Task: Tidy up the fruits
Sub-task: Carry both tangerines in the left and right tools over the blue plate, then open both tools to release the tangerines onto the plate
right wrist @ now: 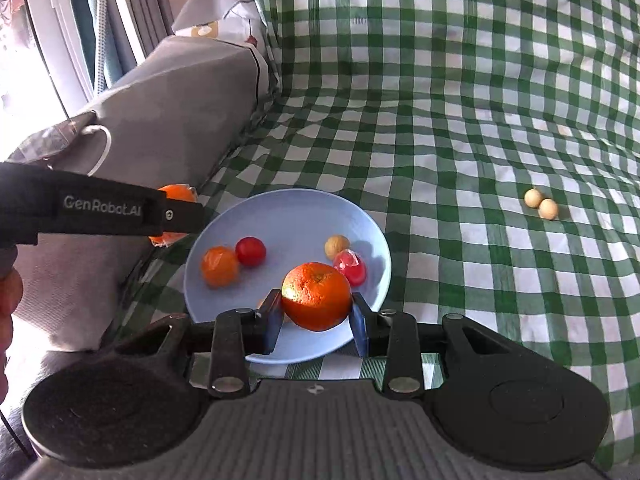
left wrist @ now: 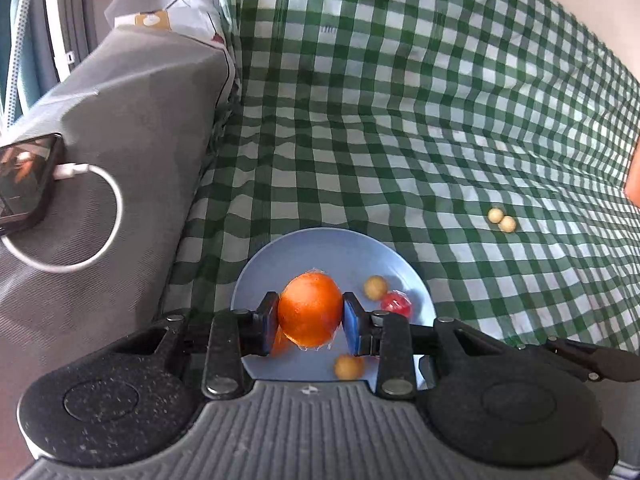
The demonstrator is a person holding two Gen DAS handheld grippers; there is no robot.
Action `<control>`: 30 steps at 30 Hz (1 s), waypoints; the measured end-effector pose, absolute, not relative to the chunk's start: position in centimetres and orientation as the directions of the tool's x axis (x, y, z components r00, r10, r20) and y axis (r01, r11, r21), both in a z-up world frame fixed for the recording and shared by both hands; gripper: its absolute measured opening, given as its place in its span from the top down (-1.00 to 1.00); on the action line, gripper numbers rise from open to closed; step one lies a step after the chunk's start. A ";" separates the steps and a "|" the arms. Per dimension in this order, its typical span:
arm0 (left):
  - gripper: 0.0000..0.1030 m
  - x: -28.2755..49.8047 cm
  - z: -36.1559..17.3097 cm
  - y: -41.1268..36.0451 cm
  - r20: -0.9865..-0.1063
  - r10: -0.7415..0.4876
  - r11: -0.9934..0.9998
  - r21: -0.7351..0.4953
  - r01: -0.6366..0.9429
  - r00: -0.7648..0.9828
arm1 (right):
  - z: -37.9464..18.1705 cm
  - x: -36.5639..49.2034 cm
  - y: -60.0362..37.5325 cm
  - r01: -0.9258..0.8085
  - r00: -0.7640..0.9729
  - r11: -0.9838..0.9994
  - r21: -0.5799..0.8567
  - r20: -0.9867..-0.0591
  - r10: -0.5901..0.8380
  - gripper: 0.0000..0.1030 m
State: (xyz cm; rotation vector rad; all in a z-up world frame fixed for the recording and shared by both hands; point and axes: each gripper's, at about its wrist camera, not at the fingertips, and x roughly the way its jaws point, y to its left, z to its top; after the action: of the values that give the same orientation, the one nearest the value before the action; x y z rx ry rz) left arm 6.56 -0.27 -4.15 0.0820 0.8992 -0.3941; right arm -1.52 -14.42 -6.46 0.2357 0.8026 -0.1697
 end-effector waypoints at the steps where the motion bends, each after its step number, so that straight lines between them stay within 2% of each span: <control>1: 0.28 7.0 -4.5 -0.5 -0.780 -0.295 0.926 -0.090 0.367 0.553 | -6.7 -1.1 -14.5 0.239 0.680 0.960 0.145 -0.731 -0.059 0.29; 19: 0.25 11.1 -9.0 -2.0 -0.827 -0.245 0.923 -0.039 0.383 0.506 | -10.2 3.0 -15.3 0.228 0.635 0.962 0.150 -0.772 -0.030 0.28; 21: -0.07 11.3 -9.2 -2.0 -0.826 -0.238 0.920 -0.023 0.391 0.511 | -10.2 3.3 -15.4 0.224 0.637 0.962 0.155 -0.771 -0.024 0.25; 23: -0.89 11.0 -9.0 -1.9 -0.813 -0.227 0.924 -0.005 0.383 0.536 | -10.3 3.4 -15.5 0.208 0.644 0.964 0.167 -0.765 -0.006 0.20; 24: -0.99 10.7 -8.6 -1.7 -0.801 -0.222 0.929 0.000 0.370 0.556 | -10.2 3.3 -15.6 0.197 0.644 0.966 0.169 -0.765 0.003 -0.02; 25: -0.99 10.3 -8.1 -1.5 -0.786 -0.226 0.932 -0.003 0.362 0.575 | -10.1 3.2 -15.6 0.195 0.647 0.967 0.164 -0.763 -0.001 -0.23; 28: -0.99 9.4 -7.1 -0.9 -0.784 -0.264 0.925 -0.040 0.379 0.562 | -9.2 2.4 -15.6 0.196 0.652 0.969 0.147 -0.758 -0.017 -0.52; 30: -1.00 8.4 -6.6 -0.3 -0.797 -0.273 0.926 -0.066 0.372 0.539 | -8.5 1.4 -15.5 0.198 0.653 0.969 0.150 -0.757 -0.016 -0.61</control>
State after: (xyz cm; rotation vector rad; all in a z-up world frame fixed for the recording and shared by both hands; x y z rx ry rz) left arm 8.37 -0.32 -6.58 0.1164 0.9251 -0.3846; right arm 1.41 -15.53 -8.48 0.2281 0.8527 -0.1227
